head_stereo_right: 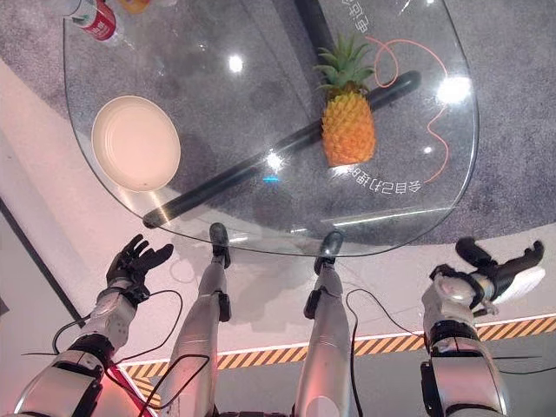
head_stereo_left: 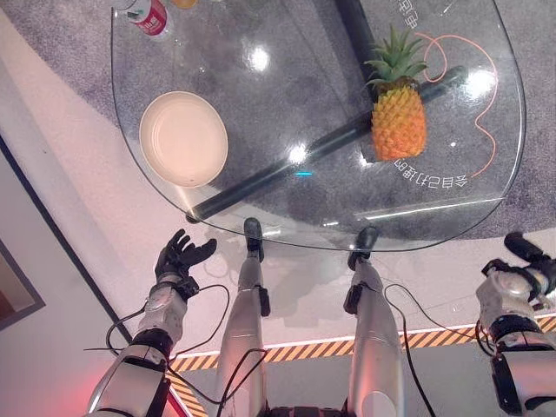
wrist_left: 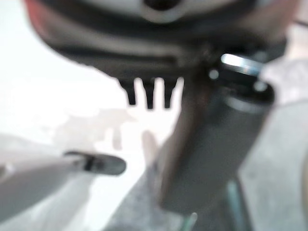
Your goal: Pick up the fruit to the plate
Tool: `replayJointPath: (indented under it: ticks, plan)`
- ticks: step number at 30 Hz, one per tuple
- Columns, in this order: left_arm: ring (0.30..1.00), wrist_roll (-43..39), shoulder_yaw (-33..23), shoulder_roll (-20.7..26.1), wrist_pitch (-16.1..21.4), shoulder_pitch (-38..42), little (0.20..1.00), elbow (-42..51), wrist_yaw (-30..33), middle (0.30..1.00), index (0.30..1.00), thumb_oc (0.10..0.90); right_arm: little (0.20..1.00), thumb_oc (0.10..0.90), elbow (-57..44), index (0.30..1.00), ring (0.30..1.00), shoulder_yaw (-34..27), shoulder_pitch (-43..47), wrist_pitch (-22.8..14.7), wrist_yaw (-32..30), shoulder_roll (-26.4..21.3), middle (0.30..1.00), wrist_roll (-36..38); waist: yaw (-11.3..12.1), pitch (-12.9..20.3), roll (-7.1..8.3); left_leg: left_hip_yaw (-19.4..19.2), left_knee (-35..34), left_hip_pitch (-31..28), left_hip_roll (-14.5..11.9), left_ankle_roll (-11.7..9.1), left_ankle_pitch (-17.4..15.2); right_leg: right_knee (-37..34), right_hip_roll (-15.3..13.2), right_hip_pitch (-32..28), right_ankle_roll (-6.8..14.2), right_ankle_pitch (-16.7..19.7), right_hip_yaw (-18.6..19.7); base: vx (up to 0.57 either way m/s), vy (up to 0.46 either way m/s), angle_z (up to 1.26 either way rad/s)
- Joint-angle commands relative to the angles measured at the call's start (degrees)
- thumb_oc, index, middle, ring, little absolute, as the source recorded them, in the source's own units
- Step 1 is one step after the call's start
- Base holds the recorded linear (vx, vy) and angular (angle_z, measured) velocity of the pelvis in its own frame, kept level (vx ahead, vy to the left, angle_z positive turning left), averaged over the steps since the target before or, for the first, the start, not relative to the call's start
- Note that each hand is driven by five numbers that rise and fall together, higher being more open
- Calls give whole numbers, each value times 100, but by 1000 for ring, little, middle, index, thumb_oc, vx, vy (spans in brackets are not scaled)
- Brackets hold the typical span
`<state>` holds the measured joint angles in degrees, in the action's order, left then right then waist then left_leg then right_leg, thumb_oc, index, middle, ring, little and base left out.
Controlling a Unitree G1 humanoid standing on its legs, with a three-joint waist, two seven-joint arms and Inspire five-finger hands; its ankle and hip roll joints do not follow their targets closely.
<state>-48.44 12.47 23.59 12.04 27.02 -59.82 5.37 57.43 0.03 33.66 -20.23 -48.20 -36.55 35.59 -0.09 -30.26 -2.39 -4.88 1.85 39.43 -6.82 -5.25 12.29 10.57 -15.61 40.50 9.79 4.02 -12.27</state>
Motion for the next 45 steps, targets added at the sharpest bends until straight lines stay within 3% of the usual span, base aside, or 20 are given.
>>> replayJointPath:
  ticks: [1, 5, 11, 14, 21, 30, 38, 45]
  plan:
    - [900, -22, -104, 296, 180, -209, 900, -262, 11, 900, 900, 800, 900, 800, -350, 900, 900, -210, 22, -615, -886, -800, 900, -234, 148, 47, 213, 262, 434, -105, -176, -230, -641, -172, -158, 106, 333, 685, -101, -10, 32, 0]
    - [900, -60, -136, 286, 188, -292, 900, -203, 5, 900, 900, 800, 900, 800, -1222, 900, 900, -166, 55, -846, -1595, -847, 900, -776, 127, 47, 200, 258, 396, -83, -152, -223, -613, -171, -173, 133, 334, 682, -112, -5, 30, 2]
    - [900, -70, -215, 261, 171, -342, 900, -190, -61, 900, 900, 800, 900, 800, -2363, 900, 900, -90, 117, -866, -1862, -892, 900, -1691, 85, 47, 172, 233, 360, -68, -144, -205, -582, -170, -185, 169, 332, 653, -75, -4, 41, 1]
    - [900, -62, -271, 183, 212, -420, 900, -139, -82, 900, 900, 800, 900, 800, -3373, 900, 900, 152, 168, -475, -1821, -861, 900, -2439, 63, 47, 145, 197, 304, -105, -132, -192, -544, -201, -191, 157, 330, 646, -41, -5, 72, -3]
    - [900, 93, -414, 5, 292, -586, 900, -52, -100, 900, 900, 800, 900, 800, -4816, 900, 900, 599, 39, 224, -1211, -595, 900, -3223, 47, 47, 101, 145, 260, -124, -116, -162, -481, -206, -218, 151, 319, 607, -5, 5, 27, -2]
    - [900, 191, -406, -174, 397, -658, 900, -63, -99, 900, 900, 800, 900, 800, -5425, 900, 900, 1332, -3, 721, -126, -398, 900, -3221, 72, 47, 48, 69, 188, -203, -112, -156, -413, -197, -222, 95, 289, 561, -12, 0, 4, 0]
    - [900, 179, -362, -217, 411, -607, 900, -155, -118, 900, 900, 800, 900, 800, -5484, 900, 900, 1762, -26, 1033, 358, -297, 900, -3109, 70, 47, 35, 19, 161, -235, -120, -173, -378, -187, -221, 82, 273, 552, -18, 0, 0, 0]
    - [900, 139, -269, -242, 405, -552, 900, -151, -74, 900, 900, 800, 900, 800, -5466, 900, 900, 2063, -21, 1321, 324, -274, 900, -3037, 70, 47, 16, -6, 130, -258, -122, -177, -351, -179, -214, 94, 267, 555, -9, 0, 0, 0]
